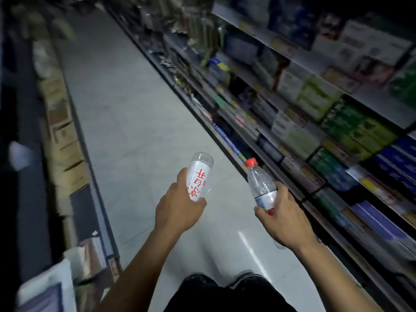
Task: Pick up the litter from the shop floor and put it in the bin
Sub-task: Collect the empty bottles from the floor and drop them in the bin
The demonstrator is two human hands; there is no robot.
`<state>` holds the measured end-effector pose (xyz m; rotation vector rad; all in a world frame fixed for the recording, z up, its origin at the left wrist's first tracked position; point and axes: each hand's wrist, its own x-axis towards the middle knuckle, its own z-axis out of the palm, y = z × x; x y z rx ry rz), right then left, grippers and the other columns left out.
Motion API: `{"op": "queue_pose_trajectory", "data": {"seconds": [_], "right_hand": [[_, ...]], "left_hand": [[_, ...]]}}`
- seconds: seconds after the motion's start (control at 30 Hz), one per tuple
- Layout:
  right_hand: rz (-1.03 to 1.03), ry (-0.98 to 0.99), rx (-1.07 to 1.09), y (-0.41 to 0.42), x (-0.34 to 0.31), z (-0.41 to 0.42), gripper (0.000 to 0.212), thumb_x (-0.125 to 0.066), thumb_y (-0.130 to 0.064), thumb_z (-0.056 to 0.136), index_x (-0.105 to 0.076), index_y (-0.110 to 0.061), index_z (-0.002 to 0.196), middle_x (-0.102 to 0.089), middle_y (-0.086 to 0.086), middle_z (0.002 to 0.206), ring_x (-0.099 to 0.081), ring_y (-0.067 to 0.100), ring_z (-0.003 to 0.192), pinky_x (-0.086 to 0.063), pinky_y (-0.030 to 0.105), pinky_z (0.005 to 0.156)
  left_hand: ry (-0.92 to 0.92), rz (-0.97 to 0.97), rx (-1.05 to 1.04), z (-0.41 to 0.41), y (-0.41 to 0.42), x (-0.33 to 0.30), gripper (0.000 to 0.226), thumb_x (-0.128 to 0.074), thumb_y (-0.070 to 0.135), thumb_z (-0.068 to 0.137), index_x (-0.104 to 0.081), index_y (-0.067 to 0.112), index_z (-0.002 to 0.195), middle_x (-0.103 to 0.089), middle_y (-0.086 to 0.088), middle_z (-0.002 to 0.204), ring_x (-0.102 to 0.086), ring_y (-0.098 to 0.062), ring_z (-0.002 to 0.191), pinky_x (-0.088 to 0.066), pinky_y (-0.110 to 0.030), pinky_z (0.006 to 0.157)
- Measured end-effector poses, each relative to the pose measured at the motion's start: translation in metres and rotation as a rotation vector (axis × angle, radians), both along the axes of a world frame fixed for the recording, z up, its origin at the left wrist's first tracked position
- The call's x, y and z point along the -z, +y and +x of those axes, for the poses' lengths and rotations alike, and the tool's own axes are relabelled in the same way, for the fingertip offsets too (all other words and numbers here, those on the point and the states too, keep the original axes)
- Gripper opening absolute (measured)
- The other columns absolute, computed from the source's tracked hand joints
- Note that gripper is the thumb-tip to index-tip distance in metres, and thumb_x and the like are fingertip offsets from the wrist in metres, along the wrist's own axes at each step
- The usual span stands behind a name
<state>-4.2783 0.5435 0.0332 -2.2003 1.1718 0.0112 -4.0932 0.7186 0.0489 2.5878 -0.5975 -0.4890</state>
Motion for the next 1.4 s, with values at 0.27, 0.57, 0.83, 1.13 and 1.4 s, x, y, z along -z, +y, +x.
{"op": "queue_pose_trajectory", "data": {"seconds": [0.27,0.57,0.83,1.13,1.4], "right_hand": [[0.008,-0.009,-0.124,0.072,0.002,0.053,0.065,-0.067,-0.049,0.083,-0.031,-0.022,0.129,-0.058,0.011,0.121,-0.062,0.035,0.095,-0.044,0.038,0.069],[0.041,-0.002,-0.223,0.075,0.008,0.09,0.07,-0.067,-0.053,0.084,-0.03,-0.023,0.136,-0.058,0.01,0.125,-0.063,0.033,0.096,-0.052,0.043,0.078],[0.069,-0.005,-0.374,0.026,0.012,0.155,0.072,-0.064,-0.059,0.082,-0.032,-0.027,0.138,-0.058,0.004,0.124,-0.062,0.029,0.097,-0.053,0.042,0.079],[0.063,-0.054,-0.585,0.01,0.01,0.258,0.067,-0.064,-0.058,0.083,-0.036,-0.029,0.135,-0.059,-0.001,0.118,-0.062,0.022,0.088,-0.053,0.039,0.073],[0.037,-0.09,-0.707,0.034,0.011,0.382,0.065,-0.065,-0.056,0.084,-0.034,-0.029,0.134,-0.058,-0.002,0.116,-0.062,0.021,0.09,-0.056,0.043,0.075]], "left_hand": [[0.02,-0.047,-0.177,0.031,0.099,0.008,0.087,-0.073,0.047,0.08,-0.02,0.042,0.148,-0.056,0.008,0.109,-0.058,-0.015,0.088,-0.048,-0.029,0.066],[0.039,-0.025,-0.265,0.059,0.116,0.017,0.093,-0.076,0.055,0.079,-0.017,0.043,0.15,-0.056,0.009,0.119,-0.06,-0.017,0.094,-0.06,-0.037,0.076],[0.037,-0.042,-0.403,0.084,0.087,0.02,0.093,-0.077,0.055,0.078,-0.02,0.042,0.15,-0.058,0.008,0.121,-0.061,-0.017,0.093,-0.059,-0.036,0.075],[0.063,-0.061,-0.626,0.12,0.093,0.025,0.09,-0.075,0.052,0.08,-0.02,0.041,0.15,-0.059,0.004,0.122,-0.061,-0.017,0.096,-0.058,-0.038,0.079],[0.047,-0.091,-0.745,0.206,0.134,0.032,0.087,-0.076,0.046,0.082,-0.024,0.04,0.152,-0.06,0.004,0.117,-0.06,-0.015,0.091,-0.047,-0.027,0.065]]}}
